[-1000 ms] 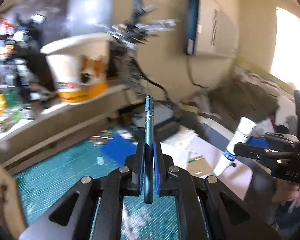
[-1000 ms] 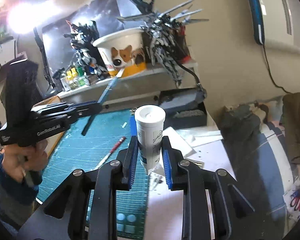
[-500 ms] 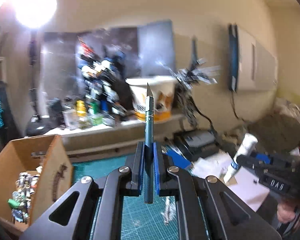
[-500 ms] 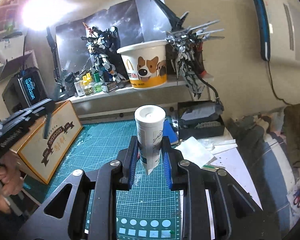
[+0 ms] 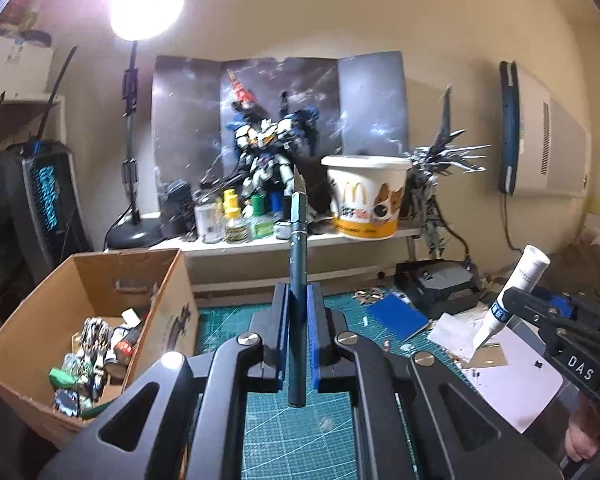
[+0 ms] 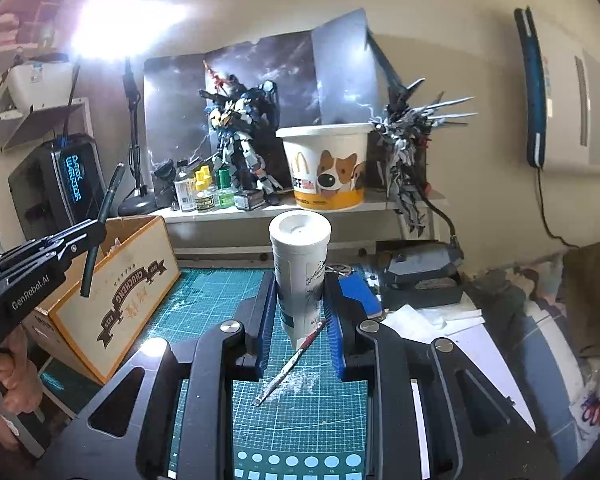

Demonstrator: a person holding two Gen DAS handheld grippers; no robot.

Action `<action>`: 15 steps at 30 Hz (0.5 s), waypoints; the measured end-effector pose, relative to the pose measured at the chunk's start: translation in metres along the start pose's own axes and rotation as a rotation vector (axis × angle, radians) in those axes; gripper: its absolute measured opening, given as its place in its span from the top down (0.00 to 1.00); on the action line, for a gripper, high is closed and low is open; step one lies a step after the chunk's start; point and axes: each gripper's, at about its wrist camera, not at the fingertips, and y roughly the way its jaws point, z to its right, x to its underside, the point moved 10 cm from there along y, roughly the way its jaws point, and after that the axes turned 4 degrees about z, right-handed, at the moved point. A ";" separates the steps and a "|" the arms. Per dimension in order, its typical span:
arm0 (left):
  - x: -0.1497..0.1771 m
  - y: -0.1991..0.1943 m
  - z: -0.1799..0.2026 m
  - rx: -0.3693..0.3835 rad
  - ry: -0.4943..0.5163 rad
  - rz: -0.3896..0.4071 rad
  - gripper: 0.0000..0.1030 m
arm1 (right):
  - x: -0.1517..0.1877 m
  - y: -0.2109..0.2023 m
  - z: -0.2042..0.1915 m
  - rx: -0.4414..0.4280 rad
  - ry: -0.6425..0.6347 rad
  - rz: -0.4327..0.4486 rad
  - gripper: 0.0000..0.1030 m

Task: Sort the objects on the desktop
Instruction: 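Lift the white tube with the right gripper while the left gripper lifts the craft knife toward the box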

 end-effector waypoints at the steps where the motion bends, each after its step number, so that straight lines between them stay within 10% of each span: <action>1: 0.003 0.000 -0.003 -0.009 -0.002 -0.005 0.92 | 0.001 0.001 -0.002 -0.007 0.005 -0.002 0.79; 15: 0.027 0.002 -0.034 -0.079 0.005 -0.055 0.92 | 0.028 0.032 -0.045 -0.107 0.007 -0.060 0.79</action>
